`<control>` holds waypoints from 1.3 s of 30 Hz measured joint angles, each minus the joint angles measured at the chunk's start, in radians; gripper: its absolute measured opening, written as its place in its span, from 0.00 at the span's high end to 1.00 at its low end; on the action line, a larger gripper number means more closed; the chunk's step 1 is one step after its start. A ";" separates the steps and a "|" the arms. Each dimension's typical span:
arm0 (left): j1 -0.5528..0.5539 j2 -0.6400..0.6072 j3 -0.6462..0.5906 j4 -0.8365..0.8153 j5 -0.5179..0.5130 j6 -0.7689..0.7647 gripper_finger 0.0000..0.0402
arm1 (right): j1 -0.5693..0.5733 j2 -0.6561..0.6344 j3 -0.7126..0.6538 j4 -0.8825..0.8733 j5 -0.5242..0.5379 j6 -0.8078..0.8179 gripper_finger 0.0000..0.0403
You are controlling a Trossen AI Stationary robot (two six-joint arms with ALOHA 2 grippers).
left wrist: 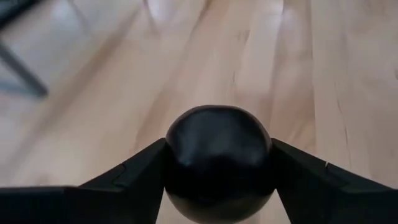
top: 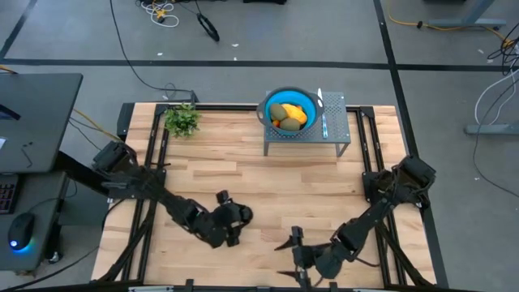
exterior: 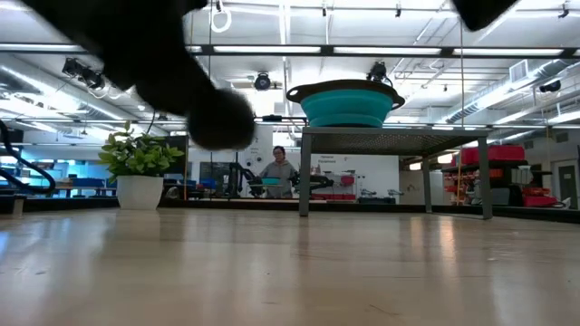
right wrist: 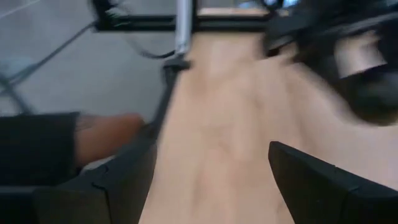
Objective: Pick & Place Fruit
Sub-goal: Put the black plum into the blue strainer bowl
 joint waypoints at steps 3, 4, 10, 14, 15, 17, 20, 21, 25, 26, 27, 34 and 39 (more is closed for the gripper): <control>0.048 0.000 0.074 -0.002 0.004 0.131 0.34 | 0.039 0.000 0.000 -0.014 -0.051 0.036 0.21; 0.068 0.000 0.101 -0.001 0.004 0.183 0.34 | 0.049 0.000 0.000 -0.025 -0.071 0.058 0.21; 0.236 0.000 0.277 0.004 0.037 0.464 0.37 | 0.076 0.000 0.000 -0.084 -0.059 0.111 0.21; 0.378 0.000 0.399 0.010 0.123 0.627 0.35 | 0.076 0.000 0.000 -0.115 -0.008 0.114 0.21; 0.417 0.000 0.427 0.010 0.152 0.653 0.34 | 0.074 0.000 0.000 -0.125 -0.005 0.114 0.21; 0.501 0.000 0.477 0.008 0.216 0.694 0.34 | 0.067 0.000 0.000 -0.139 0.000 0.113 0.21; 0.628 0.000 0.536 0.009 0.316 0.708 0.35 | 0.056 0.000 0.000 -0.139 0.000 0.106 0.21; 0.668 0.000 0.550 0.015 0.360 0.709 0.35 | 0.052 0.000 0.000 -0.140 0.000 0.105 0.21; 0.818 0.000 0.573 0.073 0.543 0.691 0.35 | 0.038 0.000 0.000 -0.156 0.021 0.104 0.21; 0.849 0.000 0.573 0.095 0.583 0.687 0.34 | 0.034 0.000 0.000 -0.164 0.036 0.101 0.21; 0.878 0.000 0.573 0.116 0.617 0.673 0.34 | 0.030 0.000 0.000 -0.174 0.050 0.101 0.21; 1.009 0.011 0.573 0.193 0.752 0.641 0.35 | -0.011 0.000 -0.001 -0.214 0.161 0.104 0.21; 1.029 0.090 0.573 0.309 0.822 0.640 0.34 | -0.054 0.001 -0.001 -0.216 0.166 0.105 0.21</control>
